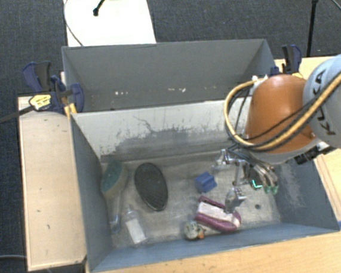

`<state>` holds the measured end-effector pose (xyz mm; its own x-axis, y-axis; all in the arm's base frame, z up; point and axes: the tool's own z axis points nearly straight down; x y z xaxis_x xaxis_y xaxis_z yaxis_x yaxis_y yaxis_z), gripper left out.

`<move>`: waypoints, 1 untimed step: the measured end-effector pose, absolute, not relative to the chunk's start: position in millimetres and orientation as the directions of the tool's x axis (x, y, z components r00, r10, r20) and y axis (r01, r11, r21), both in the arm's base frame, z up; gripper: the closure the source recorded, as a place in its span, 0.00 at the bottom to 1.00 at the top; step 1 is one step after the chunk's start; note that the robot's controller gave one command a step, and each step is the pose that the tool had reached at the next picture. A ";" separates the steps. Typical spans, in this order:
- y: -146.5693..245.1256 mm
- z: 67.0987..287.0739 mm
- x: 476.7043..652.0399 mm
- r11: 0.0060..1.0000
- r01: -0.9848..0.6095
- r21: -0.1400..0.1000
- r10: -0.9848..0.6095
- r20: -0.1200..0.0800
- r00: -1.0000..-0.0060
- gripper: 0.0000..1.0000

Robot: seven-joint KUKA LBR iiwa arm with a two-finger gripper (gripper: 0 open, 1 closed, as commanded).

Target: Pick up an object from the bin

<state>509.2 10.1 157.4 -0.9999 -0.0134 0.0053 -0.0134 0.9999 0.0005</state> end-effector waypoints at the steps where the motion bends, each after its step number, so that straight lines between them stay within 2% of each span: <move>1: 27.3 83.5 536.1 0.998 0.060 0.001 0.060 0.005 -0.998 0.00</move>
Offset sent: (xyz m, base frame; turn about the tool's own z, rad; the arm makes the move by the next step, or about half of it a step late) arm 0.0255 0.0162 -0.0752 0.0762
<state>536.1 27.3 83.5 -0.9982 0.0603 0.0054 0.0603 0.9982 0.0007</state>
